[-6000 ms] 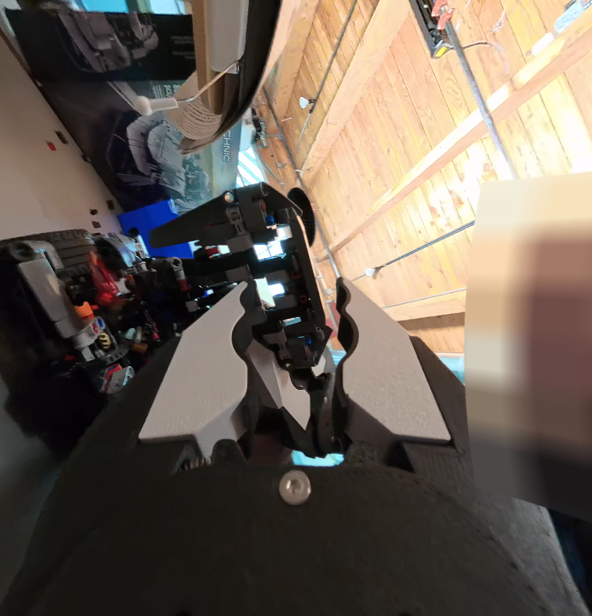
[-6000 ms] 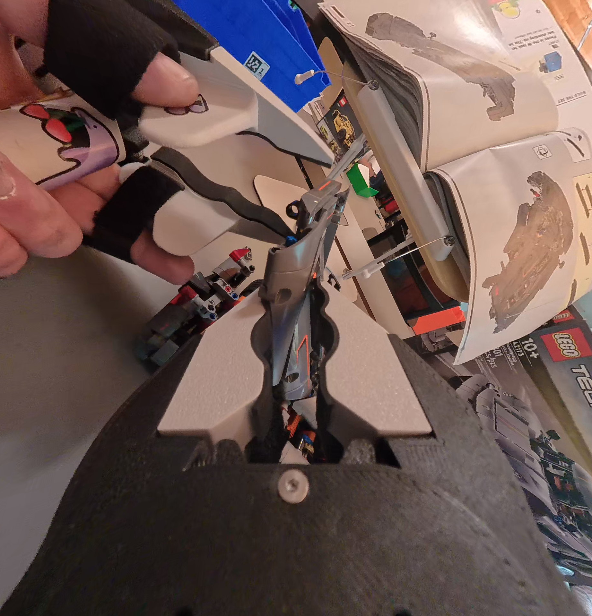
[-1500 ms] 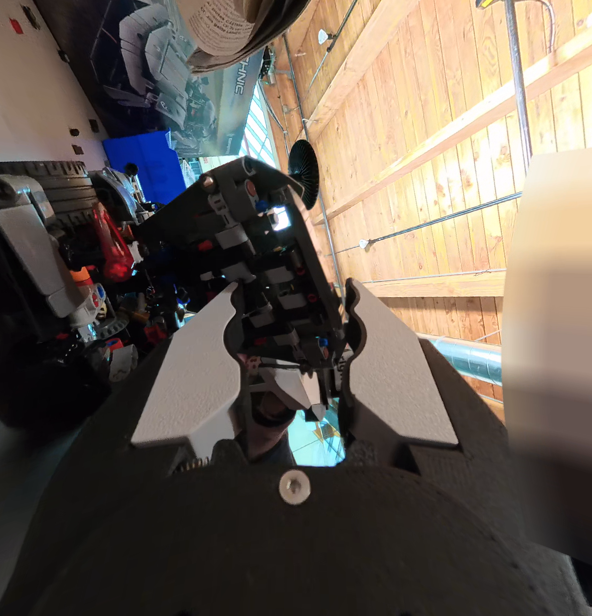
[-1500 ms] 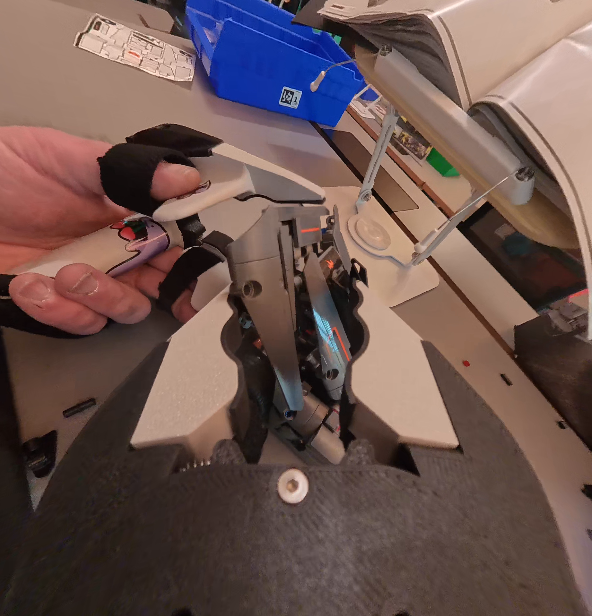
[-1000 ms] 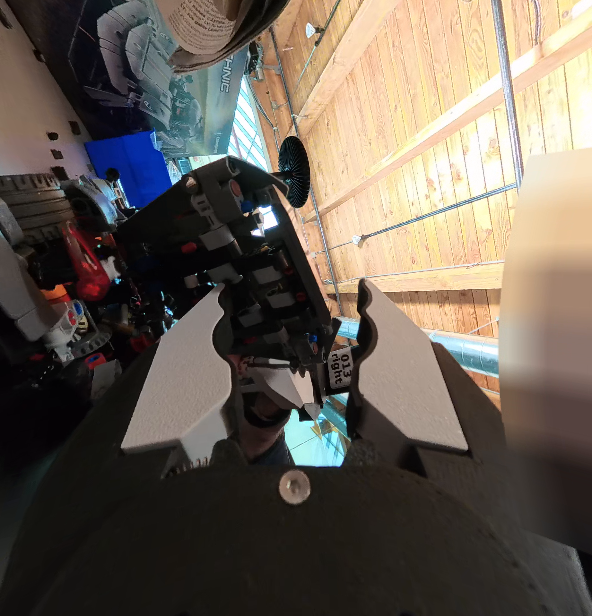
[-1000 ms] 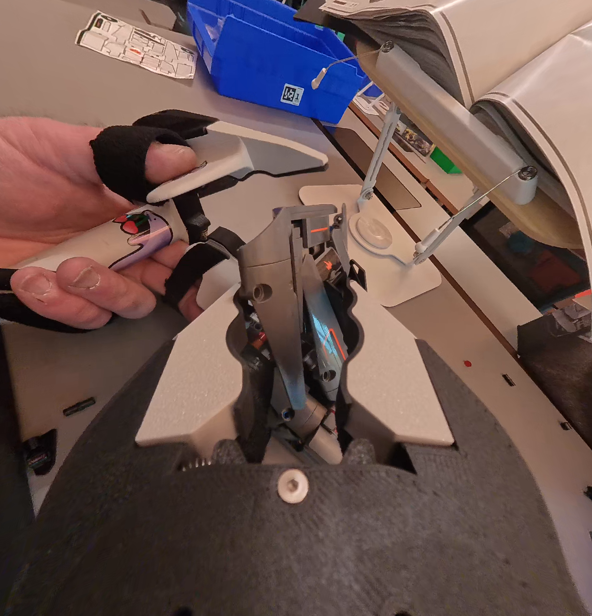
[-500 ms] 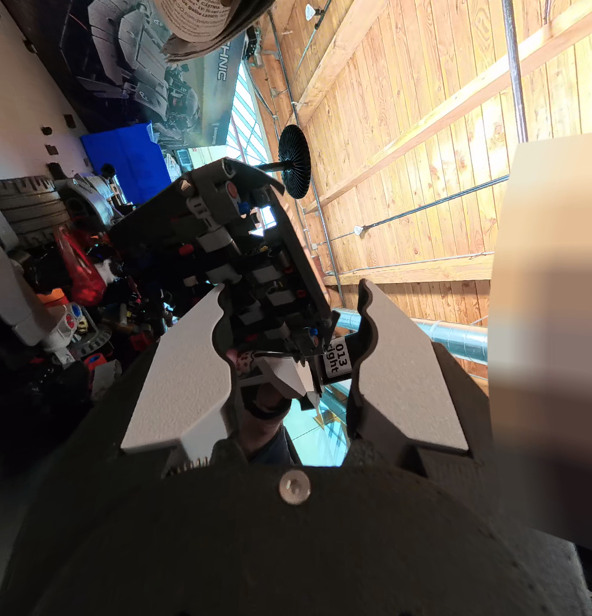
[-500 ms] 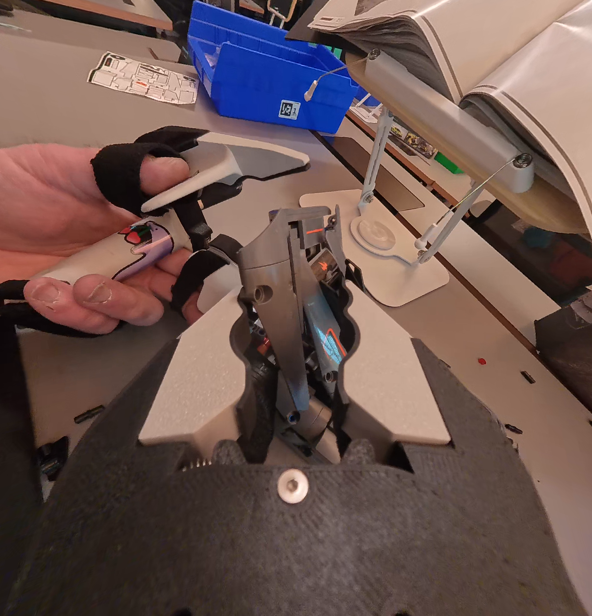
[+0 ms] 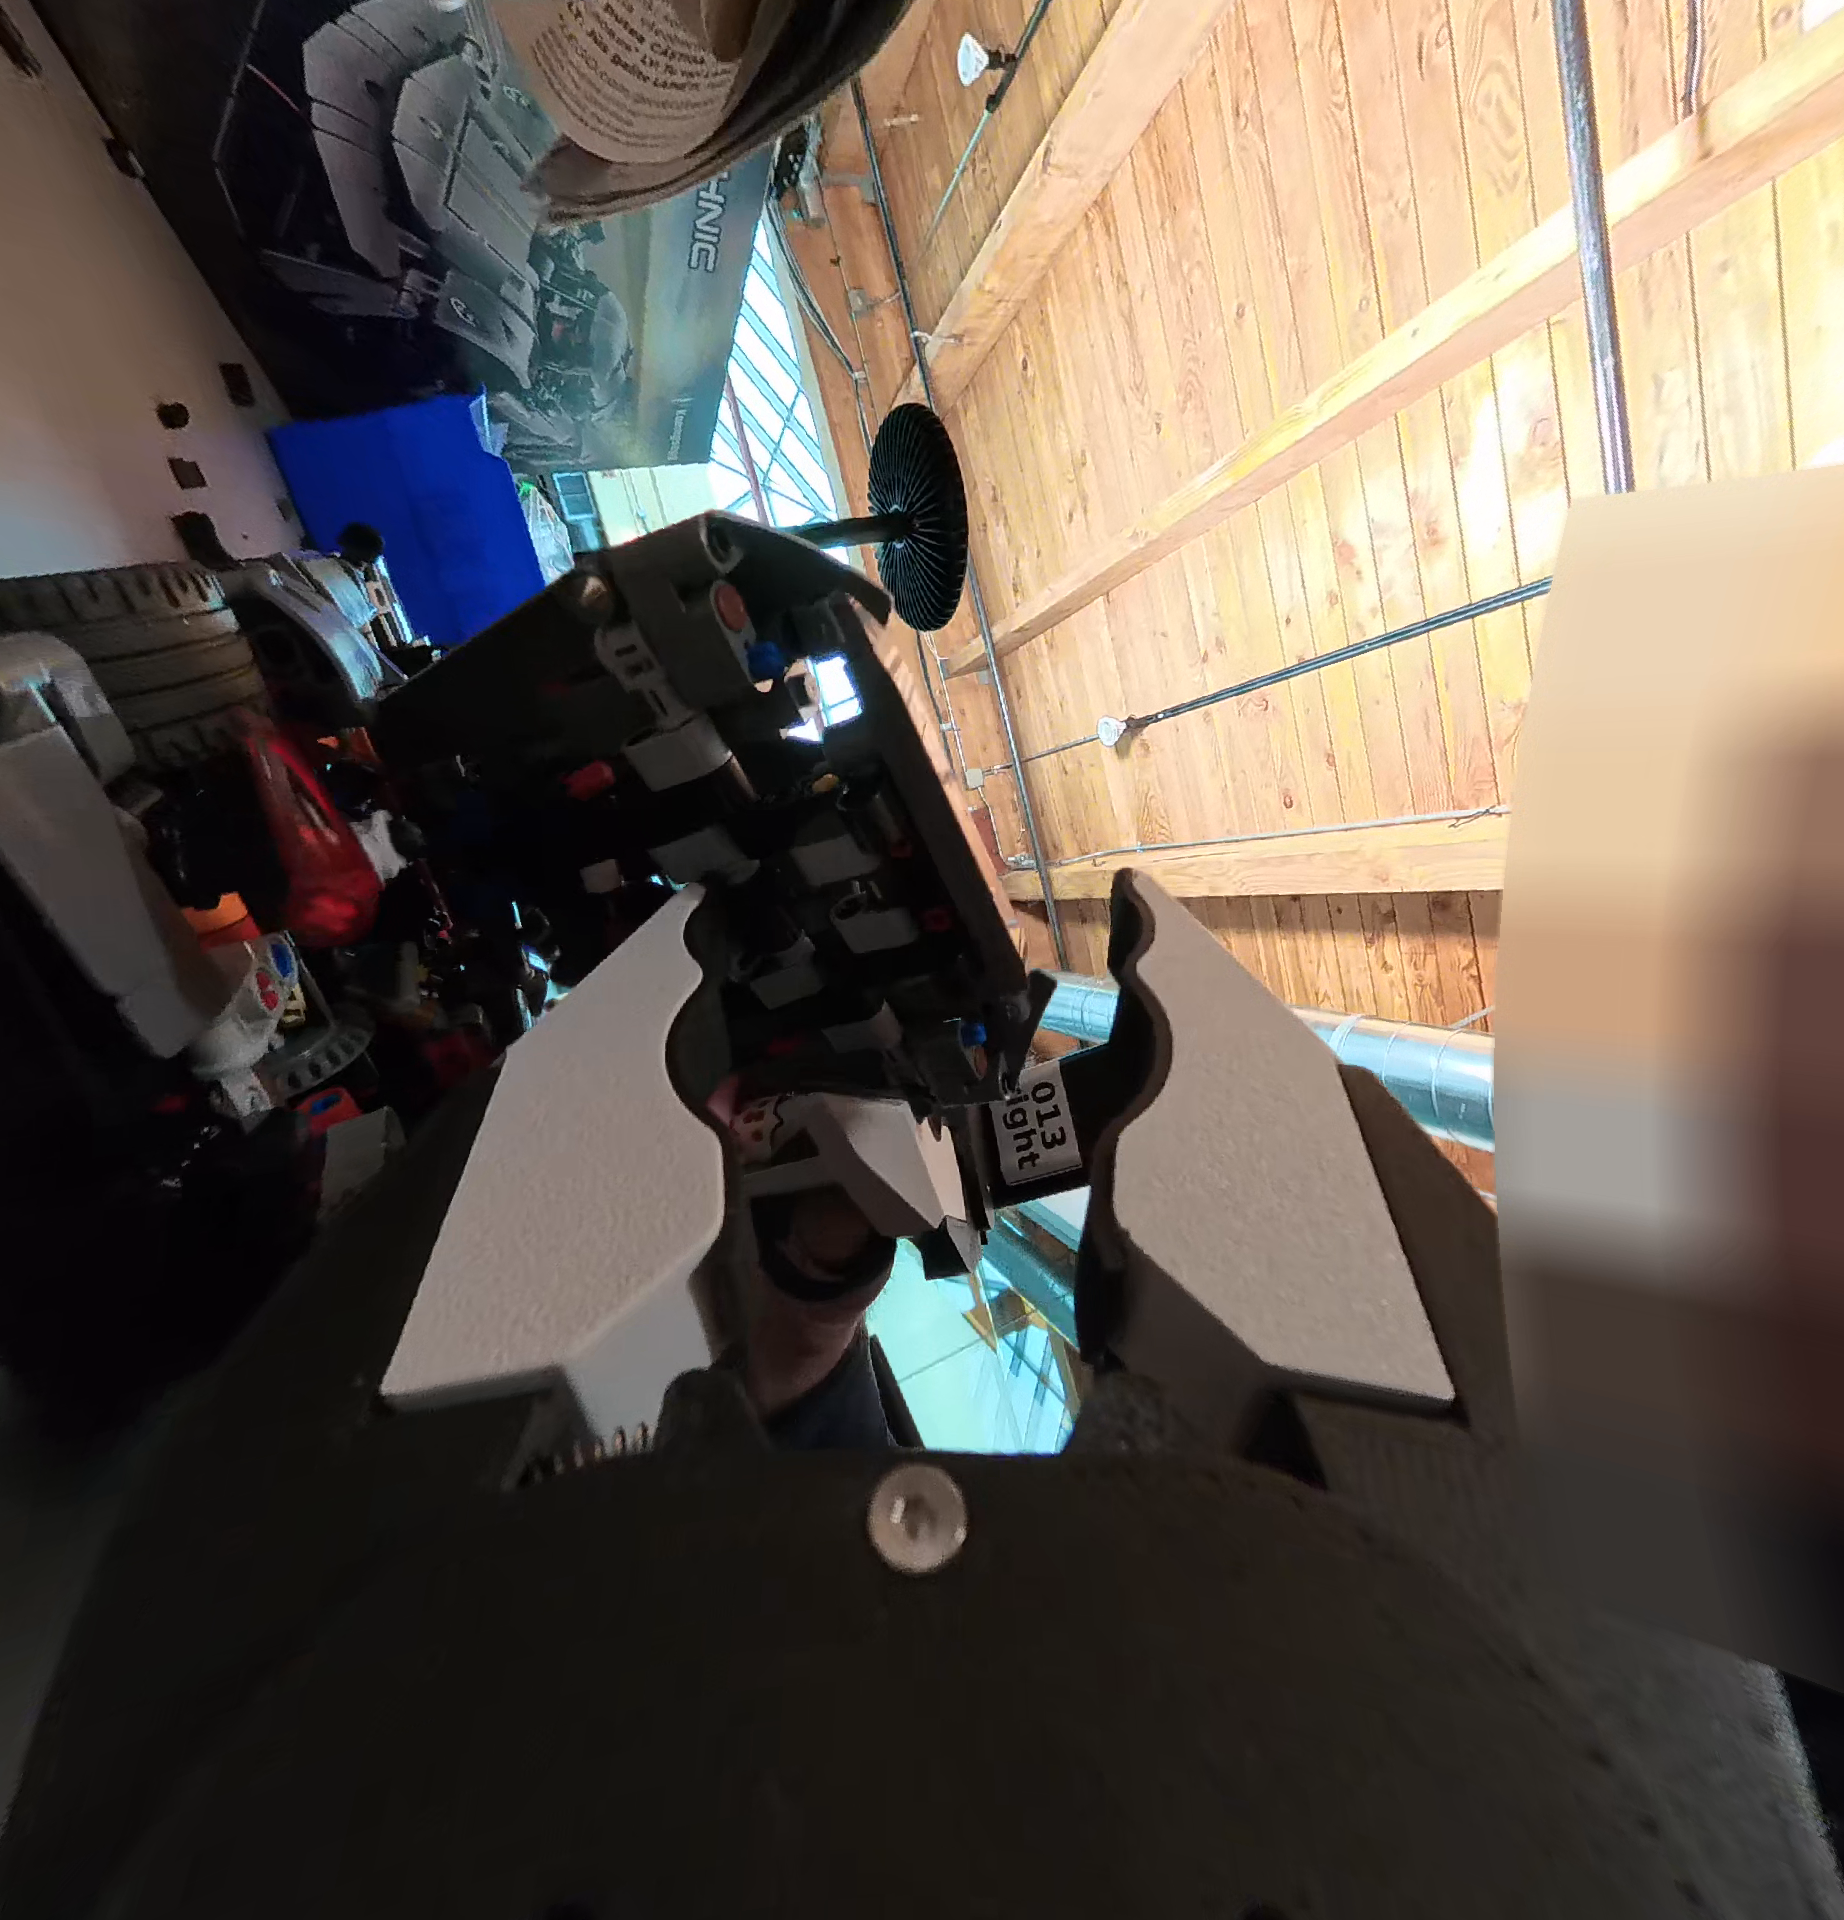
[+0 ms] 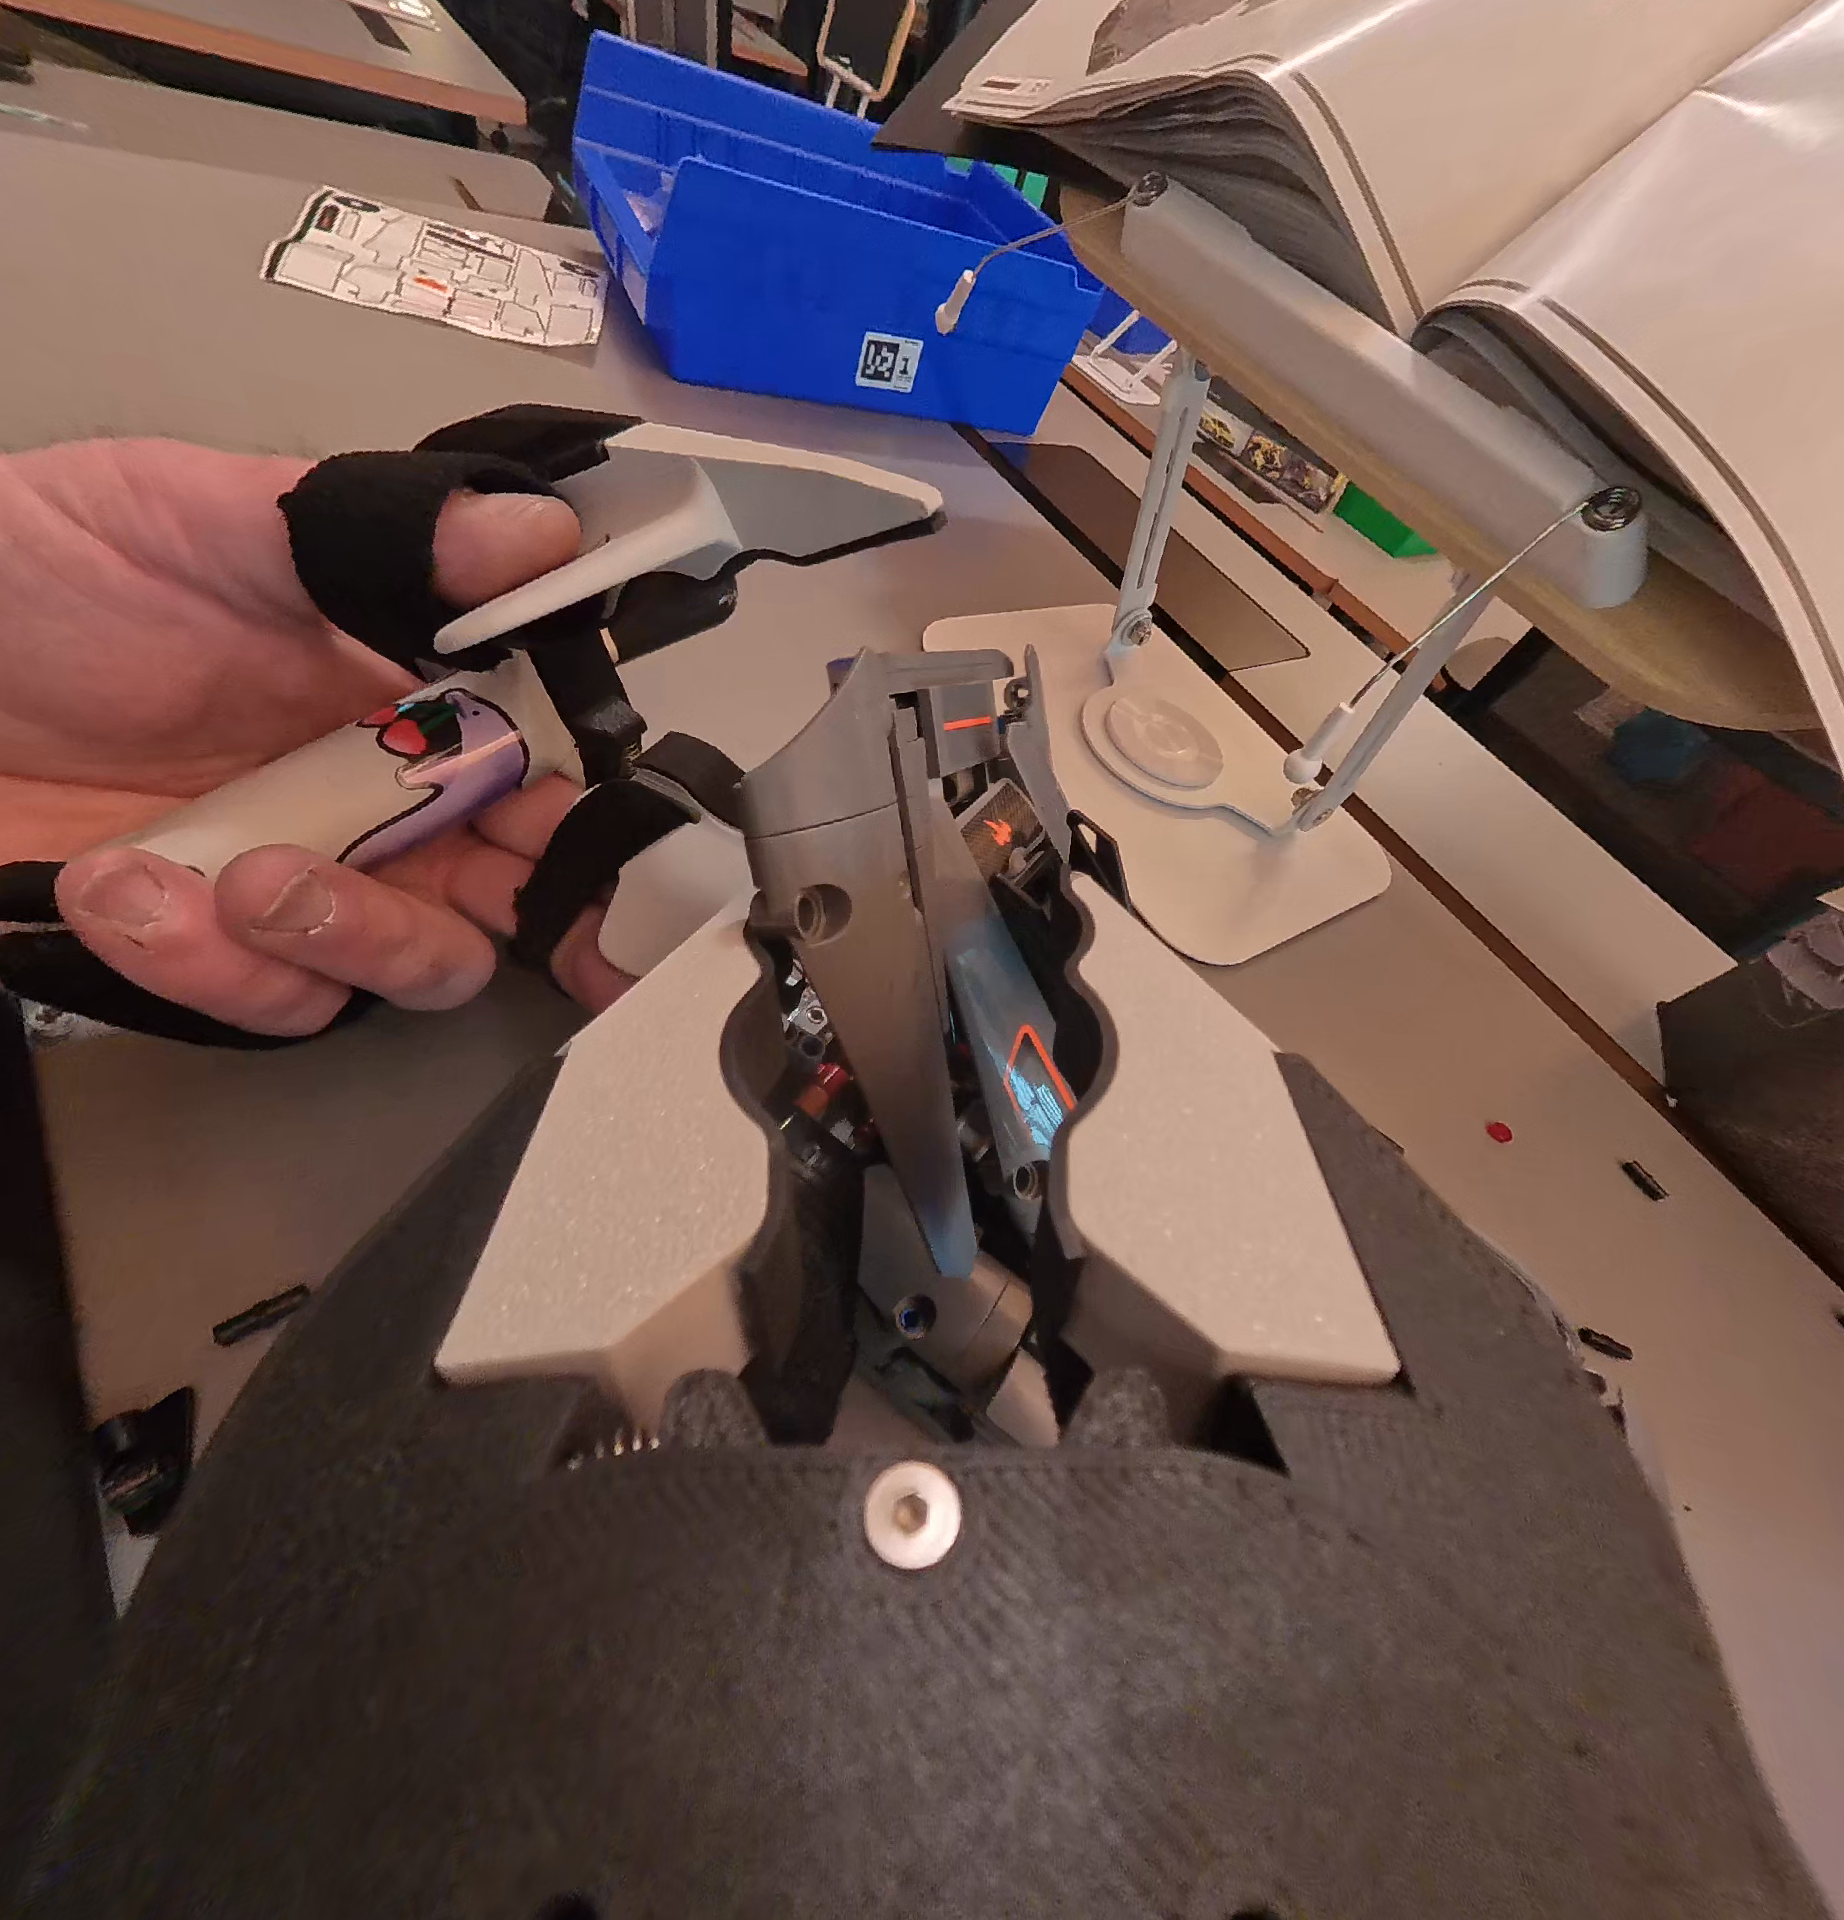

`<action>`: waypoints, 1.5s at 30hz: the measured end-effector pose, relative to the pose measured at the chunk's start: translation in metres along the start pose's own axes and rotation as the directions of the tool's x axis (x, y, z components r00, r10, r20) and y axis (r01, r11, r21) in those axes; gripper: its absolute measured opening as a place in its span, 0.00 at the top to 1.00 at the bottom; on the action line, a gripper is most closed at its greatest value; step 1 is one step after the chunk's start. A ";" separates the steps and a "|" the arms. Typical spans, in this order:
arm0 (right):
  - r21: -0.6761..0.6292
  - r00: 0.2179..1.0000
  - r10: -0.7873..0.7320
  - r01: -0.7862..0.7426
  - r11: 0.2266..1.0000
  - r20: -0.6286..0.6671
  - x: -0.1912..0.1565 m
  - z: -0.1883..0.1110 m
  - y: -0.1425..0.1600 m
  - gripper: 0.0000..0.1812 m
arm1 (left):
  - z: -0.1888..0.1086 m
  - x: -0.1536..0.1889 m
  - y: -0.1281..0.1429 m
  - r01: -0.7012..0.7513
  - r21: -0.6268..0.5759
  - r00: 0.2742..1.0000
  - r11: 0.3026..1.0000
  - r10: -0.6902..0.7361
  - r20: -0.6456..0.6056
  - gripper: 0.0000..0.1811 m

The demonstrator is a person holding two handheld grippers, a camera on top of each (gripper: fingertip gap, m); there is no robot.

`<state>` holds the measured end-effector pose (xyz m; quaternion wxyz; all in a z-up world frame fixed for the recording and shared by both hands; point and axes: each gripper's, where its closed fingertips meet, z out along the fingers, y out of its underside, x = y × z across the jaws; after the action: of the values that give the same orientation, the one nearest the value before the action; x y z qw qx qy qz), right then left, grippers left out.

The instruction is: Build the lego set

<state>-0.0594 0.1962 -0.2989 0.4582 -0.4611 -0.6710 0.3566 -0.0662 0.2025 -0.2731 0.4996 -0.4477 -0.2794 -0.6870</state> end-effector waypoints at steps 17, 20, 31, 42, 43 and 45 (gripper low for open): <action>0.007 1.000 0.007 -0.007 1.000 0.015 -0.002 0.000 0.000 0.72 | -0.002 -0.010 0.001 0.030 0.001 0.999 1.000 -0.030 0.042 0.73; 0.018 0.999 0.033 -0.033 0.999 0.020 -0.001 -0.002 -0.001 0.70 | 0.000 -0.009 0.002 0.037 0.014 0.999 0.999 -0.038 0.020 0.73; 0.002 0.998 0.065 -0.065 0.998 0.018 0.002 -0.004 0.003 0.68 | 0.003 -0.009 0.004 0.006 0.021 1.000 1.000 -0.006 -0.025 0.73; 0.022 0.982 0.173 -0.175 0.984 0.070 0.004 -0.007 0.001 0.64 | 0.010 -0.010 0.000 -0.009 0.004 1.000 1.000 0.009 -0.023 0.73; 0.023 0.983 0.173 -0.175 0.984 0.065 0.005 -0.007 0.001 0.64 | 0.011 -0.010 0.001 -0.014 0.001 1.000 1.000 0.014 -0.021 0.73; 0.017 0.987 0.157 -0.158 0.987 0.045 0.006 -0.008 0.002 0.64 | 0.012 -0.010 0.003 -0.014 -0.003 1.000 1.000 0.014 -0.027 0.73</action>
<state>-0.0519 0.2035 -0.2965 0.4186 -0.5002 -0.6387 0.4082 -0.0587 0.2155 -0.2769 0.5073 -0.4412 -0.2683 -0.6899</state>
